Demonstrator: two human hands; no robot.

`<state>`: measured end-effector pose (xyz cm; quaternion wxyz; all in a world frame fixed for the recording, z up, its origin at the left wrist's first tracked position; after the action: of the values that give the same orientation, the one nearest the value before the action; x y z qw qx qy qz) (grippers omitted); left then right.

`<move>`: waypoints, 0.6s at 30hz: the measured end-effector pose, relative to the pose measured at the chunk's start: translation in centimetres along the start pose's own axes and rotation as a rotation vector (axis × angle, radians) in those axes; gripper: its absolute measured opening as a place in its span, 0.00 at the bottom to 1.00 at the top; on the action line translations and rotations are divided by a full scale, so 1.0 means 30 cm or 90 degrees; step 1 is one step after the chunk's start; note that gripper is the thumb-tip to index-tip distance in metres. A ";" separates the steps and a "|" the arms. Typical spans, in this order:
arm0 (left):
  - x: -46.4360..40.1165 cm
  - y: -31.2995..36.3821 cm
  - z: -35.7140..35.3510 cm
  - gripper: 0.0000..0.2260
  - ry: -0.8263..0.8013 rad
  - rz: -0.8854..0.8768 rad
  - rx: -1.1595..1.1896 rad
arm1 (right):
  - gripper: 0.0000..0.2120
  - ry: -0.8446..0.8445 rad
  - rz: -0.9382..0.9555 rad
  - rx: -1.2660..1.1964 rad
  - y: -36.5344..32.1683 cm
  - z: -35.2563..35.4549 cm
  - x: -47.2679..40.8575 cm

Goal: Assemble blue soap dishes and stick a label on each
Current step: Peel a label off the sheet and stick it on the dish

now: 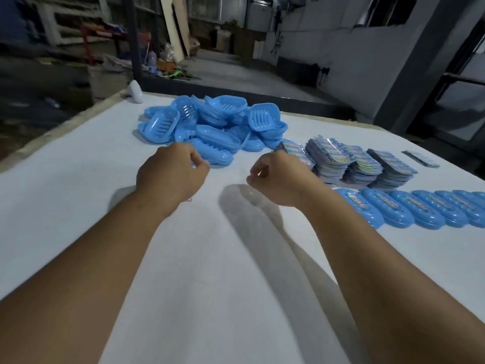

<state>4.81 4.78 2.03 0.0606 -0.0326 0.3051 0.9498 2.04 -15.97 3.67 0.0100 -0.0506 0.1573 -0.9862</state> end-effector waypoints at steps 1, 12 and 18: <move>-0.004 -0.011 0.010 0.07 0.006 0.006 -0.011 | 0.11 -0.005 0.007 -0.001 -0.013 -0.020 -0.027; -0.028 -0.060 0.058 0.04 0.048 0.041 -0.023 | 0.23 0.014 -0.038 -0.136 -0.109 -0.137 -0.246; -0.035 -0.067 0.065 0.05 0.059 0.038 -0.027 | 0.25 0.036 -0.020 -0.207 -0.114 -0.138 -0.292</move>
<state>6.07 7.44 2.57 0.0174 -0.0689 0.2879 0.9550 10.32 -11.13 -0.03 -0.0181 -0.0263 0.3141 -0.9489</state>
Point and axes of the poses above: each hand's wrist, its own x-axis away from the middle knuckle, its own z-axis out of the back of the hand, y = z × x, the point moved 4 cm from there along -x, towards the middle knuckle, and after that the axes turned 15 degrees about -y, right-handed, at the moved point
